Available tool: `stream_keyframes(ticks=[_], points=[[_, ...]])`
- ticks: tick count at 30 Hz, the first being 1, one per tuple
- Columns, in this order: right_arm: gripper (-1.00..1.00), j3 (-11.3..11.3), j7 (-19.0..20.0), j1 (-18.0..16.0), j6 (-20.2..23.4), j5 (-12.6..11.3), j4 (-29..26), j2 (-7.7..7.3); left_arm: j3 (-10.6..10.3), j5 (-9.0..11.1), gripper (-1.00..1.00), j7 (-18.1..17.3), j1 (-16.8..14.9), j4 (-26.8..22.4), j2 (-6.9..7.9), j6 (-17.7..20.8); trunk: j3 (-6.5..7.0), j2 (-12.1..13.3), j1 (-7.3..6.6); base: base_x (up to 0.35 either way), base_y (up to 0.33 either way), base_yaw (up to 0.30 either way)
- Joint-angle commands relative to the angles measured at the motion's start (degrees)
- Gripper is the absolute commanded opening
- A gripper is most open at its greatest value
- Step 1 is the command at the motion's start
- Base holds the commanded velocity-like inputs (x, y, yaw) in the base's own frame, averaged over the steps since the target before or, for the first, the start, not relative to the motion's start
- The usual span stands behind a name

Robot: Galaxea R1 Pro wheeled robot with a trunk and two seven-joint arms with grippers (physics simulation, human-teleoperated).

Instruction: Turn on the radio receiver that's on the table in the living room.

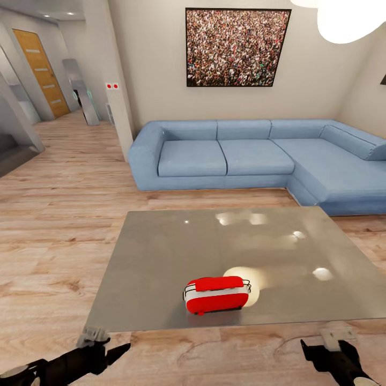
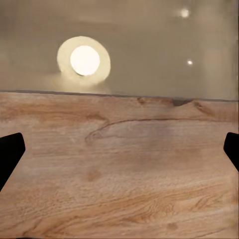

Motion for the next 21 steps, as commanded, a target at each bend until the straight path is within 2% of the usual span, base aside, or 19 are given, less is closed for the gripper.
stream_keyframes(ticks=[1,7,12,13,15,17,21], points=[[1.00,0.0,0.0,-1.3,0.7,0.6,0.0,0.01,0.1,0.3,1.00,-0.1,-1.5,0.0,-0.01,0.1,0.00,0.0,0.00,0.000,0.000,0.000],[1.00,0.0,0.1,-5.8,3.2,1.5,0.0,0.01,0.2,1.2,1.00,-0.3,-6.1,0.1,-0.20,0.7,0.00,0.0,0.00,0.000,0.000,0.000],[1.00,0.0,0.2,-7.2,3.9,1.7,0.0,0.02,0.2,2.0,1.00,-0.5,-7.8,0.0,-0.22,0.9,0.00,0.0,0.00,0.000,0.000,0.000],[1.00,0.0,0.3,-7.4,4.0,1.7,-0.1,0.02,0.2,3.0,1.00,-0.6,-8.3,0.0,-0.20,0.9,0.00,0.0,0.00,0.000,0.000,0.000],[1.00,0.0,0.5,-7.7,4.1,1.7,-0.1,0.00,0.2,7.6,1.00,-0.6,-9.7,0.0,0.05,1.2,0.00,0.0,0.00,0.000,0.000,0.000],[1.00,0.0,0.5,-7.7,4.1,1.7,-0.1,-0.02,0.2,8.9,1.00,-0.5,-10.2,0.0,0.20,1.2,0.00,0.0,0.00,0.000,0.000,0.000],[1.00,0.0,0.5,-7.8,4.1,1.7,-0.1,-0.06,0.1,9.8,1.00,-0.3,-10.6,0.0,0.16,1.0,0.00,0.0,0.00,0.000,0.000,0.000]])
